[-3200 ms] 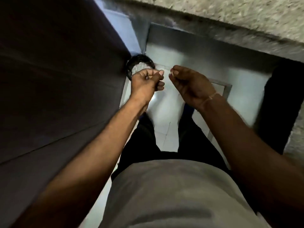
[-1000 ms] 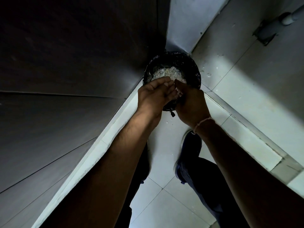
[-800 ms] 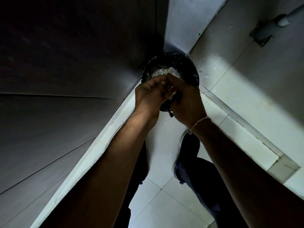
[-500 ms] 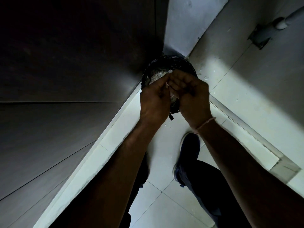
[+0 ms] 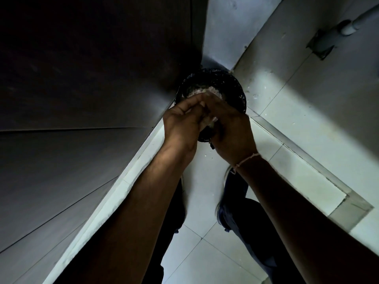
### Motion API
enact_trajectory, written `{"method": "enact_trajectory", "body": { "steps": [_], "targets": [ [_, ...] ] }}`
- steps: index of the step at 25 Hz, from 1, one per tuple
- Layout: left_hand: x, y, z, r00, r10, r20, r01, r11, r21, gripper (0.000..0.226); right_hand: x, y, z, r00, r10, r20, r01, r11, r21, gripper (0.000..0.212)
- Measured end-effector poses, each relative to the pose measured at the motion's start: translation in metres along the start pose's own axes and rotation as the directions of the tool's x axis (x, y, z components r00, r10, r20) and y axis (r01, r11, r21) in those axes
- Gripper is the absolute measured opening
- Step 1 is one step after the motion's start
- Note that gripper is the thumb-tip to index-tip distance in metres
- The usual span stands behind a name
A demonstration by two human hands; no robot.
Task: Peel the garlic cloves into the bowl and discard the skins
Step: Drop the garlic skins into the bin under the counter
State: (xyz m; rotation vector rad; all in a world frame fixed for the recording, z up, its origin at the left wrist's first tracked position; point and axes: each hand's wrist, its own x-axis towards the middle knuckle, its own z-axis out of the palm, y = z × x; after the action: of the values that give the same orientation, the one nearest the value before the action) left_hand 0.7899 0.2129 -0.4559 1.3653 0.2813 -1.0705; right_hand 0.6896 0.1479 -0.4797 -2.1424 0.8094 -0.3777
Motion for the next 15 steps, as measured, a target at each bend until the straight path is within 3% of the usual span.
{"method": "enact_trajectory", "body": {
  "steps": [2, 5, 11, 15],
  "targets": [
    [-0.001, 0.002, -0.002, 0.999, -0.029, 0.023, 0.03, 0.998, -0.061, 0.028, -0.003, 0.001, -0.001, 0.998, 0.055, -0.037, -0.057, 0.998, -0.03, 0.052],
    [0.004, 0.004, -0.005, 0.997, -0.044, 0.056, 0.046, 0.998, -0.038, 0.028, -0.002, 0.002, -0.001, 0.997, -0.081, -0.013, 0.079, 0.99, -0.12, 0.048],
    [0.007, 0.001, -0.008, 0.997, -0.051, 0.063, 0.05, 0.999, 0.006, 0.031, -0.006, 0.003, 0.001, 0.998, -0.051, 0.03, 0.056, 0.979, -0.197, 0.05],
    [0.008, 0.0, -0.01, 0.994, -0.054, 0.091, 0.056, 0.998, -0.013, 0.032, -0.002, 0.002, -0.002, 0.998, 0.05, -0.047, -0.058, 0.979, -0.194, 0.048]
  ]
}}
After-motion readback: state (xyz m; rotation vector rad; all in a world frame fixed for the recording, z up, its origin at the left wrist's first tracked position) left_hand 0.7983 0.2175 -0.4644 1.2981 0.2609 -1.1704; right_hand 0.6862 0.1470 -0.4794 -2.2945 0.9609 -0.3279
